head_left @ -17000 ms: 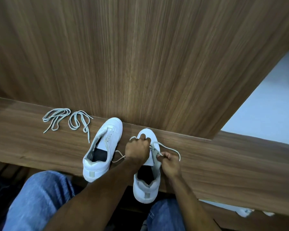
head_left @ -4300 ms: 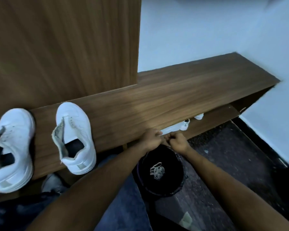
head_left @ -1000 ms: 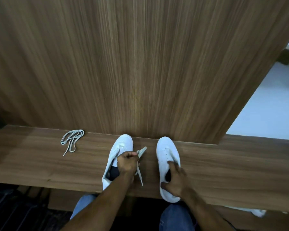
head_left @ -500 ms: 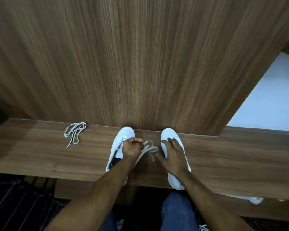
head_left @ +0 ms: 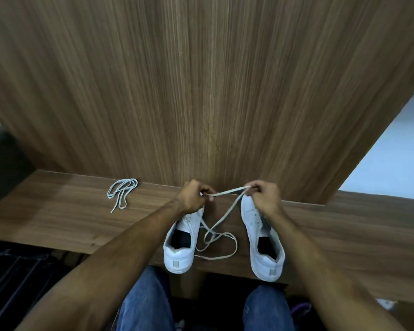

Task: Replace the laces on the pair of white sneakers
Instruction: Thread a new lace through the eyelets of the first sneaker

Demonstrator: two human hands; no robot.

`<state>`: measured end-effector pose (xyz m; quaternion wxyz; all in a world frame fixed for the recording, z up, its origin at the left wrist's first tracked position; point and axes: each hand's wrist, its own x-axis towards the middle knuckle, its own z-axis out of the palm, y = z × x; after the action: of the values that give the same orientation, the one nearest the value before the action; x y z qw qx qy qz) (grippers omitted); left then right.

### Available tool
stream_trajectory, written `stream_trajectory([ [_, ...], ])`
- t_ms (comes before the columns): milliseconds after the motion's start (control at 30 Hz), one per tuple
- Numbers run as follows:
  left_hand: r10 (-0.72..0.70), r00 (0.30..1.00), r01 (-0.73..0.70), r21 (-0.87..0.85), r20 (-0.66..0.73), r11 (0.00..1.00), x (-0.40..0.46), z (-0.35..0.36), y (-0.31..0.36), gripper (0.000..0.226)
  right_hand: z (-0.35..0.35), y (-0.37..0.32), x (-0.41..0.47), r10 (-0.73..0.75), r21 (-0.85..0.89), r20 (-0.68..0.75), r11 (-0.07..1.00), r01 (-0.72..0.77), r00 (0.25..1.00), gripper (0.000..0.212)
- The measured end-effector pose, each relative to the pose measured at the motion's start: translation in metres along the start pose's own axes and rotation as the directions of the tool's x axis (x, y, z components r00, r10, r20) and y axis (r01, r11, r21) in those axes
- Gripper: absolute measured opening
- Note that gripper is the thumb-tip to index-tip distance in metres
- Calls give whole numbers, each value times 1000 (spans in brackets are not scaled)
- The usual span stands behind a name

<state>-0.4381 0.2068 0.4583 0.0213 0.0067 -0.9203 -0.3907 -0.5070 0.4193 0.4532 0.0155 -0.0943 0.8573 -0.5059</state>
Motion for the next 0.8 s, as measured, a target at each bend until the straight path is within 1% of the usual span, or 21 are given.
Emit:
stream_trajectory([
  [33, -13, 1000, 13, 31, -19, 999, -3, -4, -8, 11, -11, 0, 6, 85, 72, -110, 994, -77, 990, 25],
  [67, -39, 998, 39, 11, -54, 999, -6, -7, -17, 11, -23, 1, 11, 169, 171, -225, 976, -132, 960, 22],
  [100, -90, 993, 83, -82, -81, 993, -9, -10, -23, 11, -33, 3, 15, 251, 270, -305, 948, -170, 919, 20],
  [133, -149, 985, 128, -207, -88, 970, -12, -13, -28, 11, -40, 8, 18, 310, 347, -337, 919, -189, 889, 19],
  [200, -204, 978, 174, -344, -52, 923, -16, -17, -32, 12, -46, 17, 21, 364, 377, -272, 892, -250, 891, 18],
  [233, -193, 981, 174, -345, -22, 922, -17, -19, -32, 14, -44, 22, 20, 369, 332, -196, 897, -292, 909, 19],
  [267, -166, 986, 159, -337, 10, 928, -17, -19, -29, 16, -39, 26, 18, 350, 232, -110, 919, -318, 930, 21],
  [300, -131, 991, 136, -319, 37, 938, -17, -18, -25, 15, -32, 27, 14, 306, 79, -29, 950, -303, 951, 20],
  [333, -95, 994, 109, -303, 58, 947, -17, -17, -18, 14, -24, 24, 5, 243, -89, 55, 967, -238, 968, 26],
  [367, -63, 995, 82, -290, 73, 954, -17, -14, -11, 13, -14, 20, -3, 172, -216, 129, 966, -142, 977, 39],
  [400, -34, 996, 57, -282, 85, 958, -15, -10, -3, 13, -3, 14, -11, 87, -264, 199, 964, -32, 976, 50],
  [433, -13, 995, 39, -266, 101, 963, -14, -7, 5, 14, 6, 3, -21, 7, -266, 255, 962, 63, 967, 56],
  [467, 7, 993, 23, -258, 116, 966, -13, -3, 13, 17, 16, -7, -28, -73, -241, 307, 959, 152, 949, 54],
  [500, 30, 991, 4, -252, 128, 968, -11, -1, 17, 19, 23, -15, -35, -145, -206, 358, 951, 229, 922, 45],
  [533, 51, 990, -16, -249, 134, 968, -10, 1, 21, 19, 28, -21, -39, -192, -193, 399, 938, 287, 897, 30],
  [567, 56, 989, -21, -245, 136, 969, -9, 1, 22, 17, 30, -25, -41, -190, -217, 406, 930, 297, 894, 15],
  [600, 48, 990, -15, -238, 132, 971, -9, -1, 22, 15, 29, -27, -38, -176, -263, 371, 922, 285, 912, 12],
  [633, 29, 992, 1, -234, 123, 972, -9, -4, 20, 14, 26, -23, -31, -144, -315, 319, 916, 248, 937, 17],
  [667, 1, 994, 26, -242, 111, 970, -9, -8, 14, 15, 21, -20, -26, -96, -322, 267, 929, 183, 959, 19],
  [733, -64, 995, 84, -276, 81, 957, -12, -17, 0, 15, 10, -5, -9, 28, -202, 111, 979, -5, 993, 16],
  [800, -90, 993, 106, -258, 71, 960, -18, -26, -16, 12, -7, 5, 1, 224, 40, -62, 974, -221, 973, 15],
])
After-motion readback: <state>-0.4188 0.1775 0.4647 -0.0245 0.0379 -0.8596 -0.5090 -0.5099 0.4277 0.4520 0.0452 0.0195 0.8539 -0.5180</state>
